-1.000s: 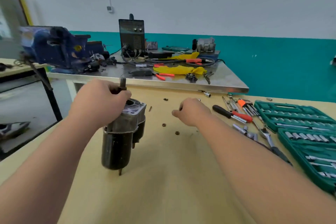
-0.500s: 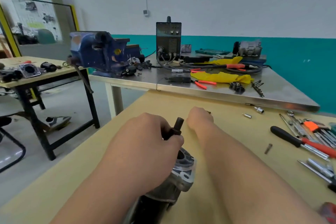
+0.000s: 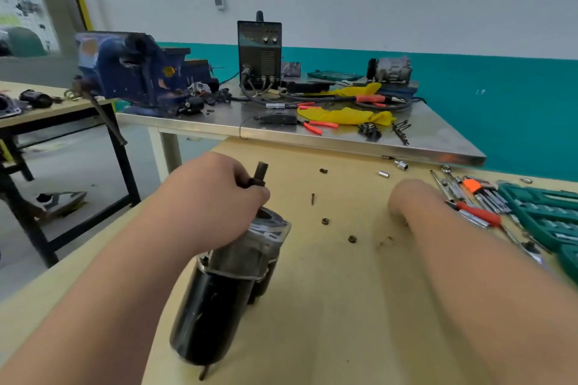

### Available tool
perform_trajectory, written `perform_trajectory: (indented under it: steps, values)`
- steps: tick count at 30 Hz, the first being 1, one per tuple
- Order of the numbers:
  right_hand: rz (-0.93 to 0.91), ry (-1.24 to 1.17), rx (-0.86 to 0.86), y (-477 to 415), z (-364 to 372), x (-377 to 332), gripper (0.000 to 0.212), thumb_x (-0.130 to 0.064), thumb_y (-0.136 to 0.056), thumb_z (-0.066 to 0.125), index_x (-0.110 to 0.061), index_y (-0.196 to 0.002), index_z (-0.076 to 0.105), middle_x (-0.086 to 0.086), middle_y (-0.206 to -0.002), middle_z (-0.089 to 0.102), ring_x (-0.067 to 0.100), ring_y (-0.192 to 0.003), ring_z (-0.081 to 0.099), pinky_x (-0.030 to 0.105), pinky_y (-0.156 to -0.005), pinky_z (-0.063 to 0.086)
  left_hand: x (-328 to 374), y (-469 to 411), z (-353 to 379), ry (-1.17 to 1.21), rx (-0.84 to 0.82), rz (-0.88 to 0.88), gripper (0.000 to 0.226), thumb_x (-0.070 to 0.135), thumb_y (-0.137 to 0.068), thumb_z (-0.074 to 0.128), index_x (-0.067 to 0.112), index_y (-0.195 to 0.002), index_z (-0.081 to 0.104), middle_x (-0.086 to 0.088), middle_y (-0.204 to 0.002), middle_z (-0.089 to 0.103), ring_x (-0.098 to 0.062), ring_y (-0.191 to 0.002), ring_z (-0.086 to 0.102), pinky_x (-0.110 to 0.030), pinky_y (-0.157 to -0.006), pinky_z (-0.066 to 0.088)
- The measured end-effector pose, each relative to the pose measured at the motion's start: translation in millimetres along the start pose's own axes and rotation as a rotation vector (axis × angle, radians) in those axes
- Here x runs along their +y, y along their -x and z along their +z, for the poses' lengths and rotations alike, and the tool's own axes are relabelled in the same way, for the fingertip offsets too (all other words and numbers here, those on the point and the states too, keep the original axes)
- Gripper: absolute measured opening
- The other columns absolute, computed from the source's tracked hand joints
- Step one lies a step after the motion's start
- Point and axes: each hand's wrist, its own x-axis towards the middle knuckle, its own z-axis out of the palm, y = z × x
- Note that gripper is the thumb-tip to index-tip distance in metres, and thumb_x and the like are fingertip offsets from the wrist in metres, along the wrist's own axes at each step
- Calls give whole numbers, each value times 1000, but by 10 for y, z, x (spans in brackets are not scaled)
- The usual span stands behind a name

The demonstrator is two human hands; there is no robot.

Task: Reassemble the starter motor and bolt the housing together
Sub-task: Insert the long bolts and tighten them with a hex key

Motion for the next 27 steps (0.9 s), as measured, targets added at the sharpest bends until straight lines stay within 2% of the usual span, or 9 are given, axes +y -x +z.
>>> perform_trajectory:
  steps: [3,5,7,10,13,17,20,24,27]
  values:
    - [-102,122,-111,85,-36,78,31,-18,-95,44,-7,-119,60,10,-117,59,26,-104,59,33,-91,49,39,-143,-99,-75,-153,77,20,50,-82,68,31,-76,65,10,-70,66,-8,-67,62,-24,-55,44]
    - [-177,121,-108,232,-84,54,32,-16,-96,41,-5,-120,60,11,-112,58,24,-95,55,29,-82,46,44,-235,-167,-92,-239,113,24,51,-80,70,29,-71,66,8,-68,67,-10,-67,64,-25,-56,45]
    - [-251,71,-96,351,-92,95,27,-17,-93,46,-5,-109,64,8,-94,59,22,-80,52,26,-64,43,12,-276,-173,-28,-291,120,24,48,-82,69,25,-74,68,4,-71,70,-16,-69,67,-29,-59,49]
    - [-414,-421,26,607,-109,155,15,-20,-88,60,-13,-98,70,-1,-84,63,13,-74,57,22,-55,39,-46,-267,-105,218,-333,62,17,35,-84,71,19,-88,72,-5,-86,74,-24,-82,70,-37,-70,58]
    - [-689,-794,119,1143,-283,156,13,-28,-87,67,-40,-93,69,-23,-86,65,-5,-80,59,10,-60,40,-7,-232,-27,377,-280,-29,16,25,-80,76,12,-88,74,-13,-91,73,-30,-86,70,-41,-75,59]
    - [-907,-1088,229,1817,-576,152,20,-29,-85,69,-49,-81,67,-36,-85,63,-15,-82,58,-2,-59,39,116,-137,43,522,-186,-102,18,21,-75,81,10,-86,73,-12,-83,73,-25,-73,70,-36,-64,61]
    - [-966,-1144,321,2109,-721,179,21,-28,-84,68,-48,-79,65,-35,-84,62,-11,-79,58,1,-59,40,254,-10,136,613,-116,-85,14,21,-77,80,10,-83,73,-4,-68,73,-14,-57,69,-25,-49,55]
    - [-961,-1109,368,2255,-736,257,19,-27,-84,68,-45,-84,65,-30,-79,64,-8,-78,59,6,-60,42,574,192,350,713,17,90,7,21,-77,79,16,-75,74,-1,-66,73,-15,-59,70,-27,-52,55]
    - [-912,-1143,395,2255,-726,475,18,-25,-83,70,-43,-83,67,-25,-80,67,-4,-79,62,12,-63,46,827,305,524,704,133,188,9,20,-77,76,25,-71,71,12,-59,69,-1,-52,64,-17,-46,47]
